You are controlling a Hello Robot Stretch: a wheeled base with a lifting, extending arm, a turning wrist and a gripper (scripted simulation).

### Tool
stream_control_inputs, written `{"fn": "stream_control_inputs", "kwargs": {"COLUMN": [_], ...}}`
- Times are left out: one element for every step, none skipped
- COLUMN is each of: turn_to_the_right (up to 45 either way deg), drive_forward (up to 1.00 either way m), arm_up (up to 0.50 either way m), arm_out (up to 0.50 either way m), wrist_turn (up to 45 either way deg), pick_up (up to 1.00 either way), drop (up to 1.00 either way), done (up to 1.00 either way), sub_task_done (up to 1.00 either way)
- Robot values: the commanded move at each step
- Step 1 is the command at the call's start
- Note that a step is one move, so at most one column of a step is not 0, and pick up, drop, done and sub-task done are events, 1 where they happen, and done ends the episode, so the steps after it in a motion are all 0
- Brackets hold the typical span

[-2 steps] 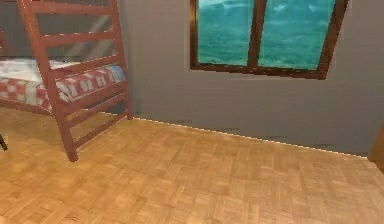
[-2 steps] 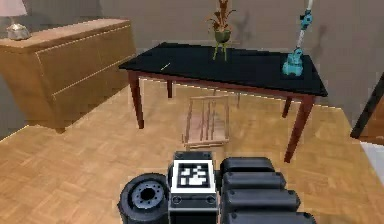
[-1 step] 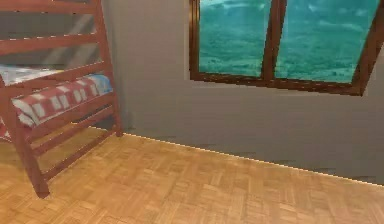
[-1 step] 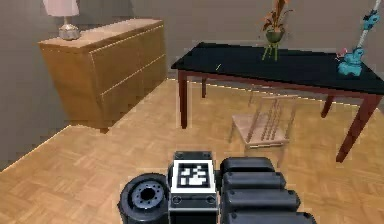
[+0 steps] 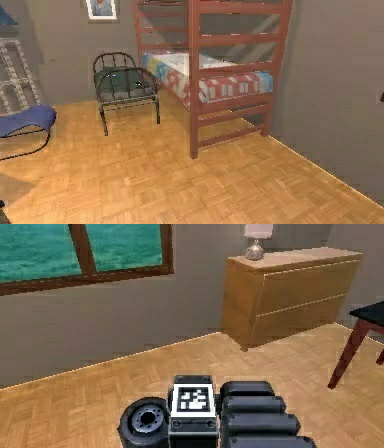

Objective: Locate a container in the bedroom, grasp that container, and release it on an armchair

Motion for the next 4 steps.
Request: {"fn": "stream_control_inputs", "kwargs": {"turn_to_the_right": [-24.0, 0.0, 45.0, 36.0], "drive_forward": [0.0, 0.8, 0.0, 0.0], "arm_up": [0.0, 0.0, 0.0, 0.0], "arm_out": [0.0, 0.0, 0.0, 0.0], "wrist_turn": [0.0, 0.0, 0.0, 0.0], "pick_up": [0.0, 0.0, 0.0, 0.0], "drop": [0.0, 0.0, 0.0, 0.0], "done": [0.0, 0.0, 0.0, 0.0], "sub_task_done": [0.0, 0.0, 0.0, 0.0]}}
